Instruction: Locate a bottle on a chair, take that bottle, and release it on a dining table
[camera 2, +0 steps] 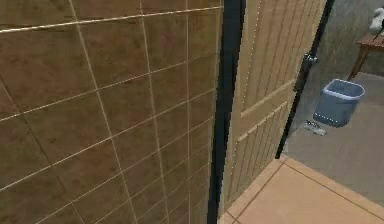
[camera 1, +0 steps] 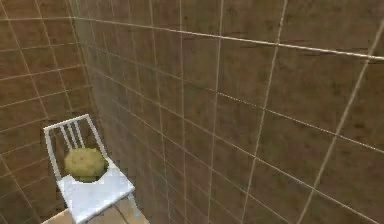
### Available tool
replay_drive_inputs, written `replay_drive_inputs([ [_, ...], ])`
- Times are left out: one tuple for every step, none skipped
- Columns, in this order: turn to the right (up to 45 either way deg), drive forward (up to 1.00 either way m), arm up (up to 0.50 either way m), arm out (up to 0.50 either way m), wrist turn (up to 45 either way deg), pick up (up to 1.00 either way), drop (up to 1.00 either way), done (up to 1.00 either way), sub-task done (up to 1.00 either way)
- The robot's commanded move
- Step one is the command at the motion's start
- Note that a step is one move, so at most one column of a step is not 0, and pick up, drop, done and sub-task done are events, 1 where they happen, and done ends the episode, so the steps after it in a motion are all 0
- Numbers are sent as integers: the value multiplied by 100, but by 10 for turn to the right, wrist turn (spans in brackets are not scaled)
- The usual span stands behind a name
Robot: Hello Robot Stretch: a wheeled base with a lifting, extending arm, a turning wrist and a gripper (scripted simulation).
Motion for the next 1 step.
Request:
replay_drive_inputs([
  [-450, 0, 0, 0, 0, 0, 0, 0, 0],
])
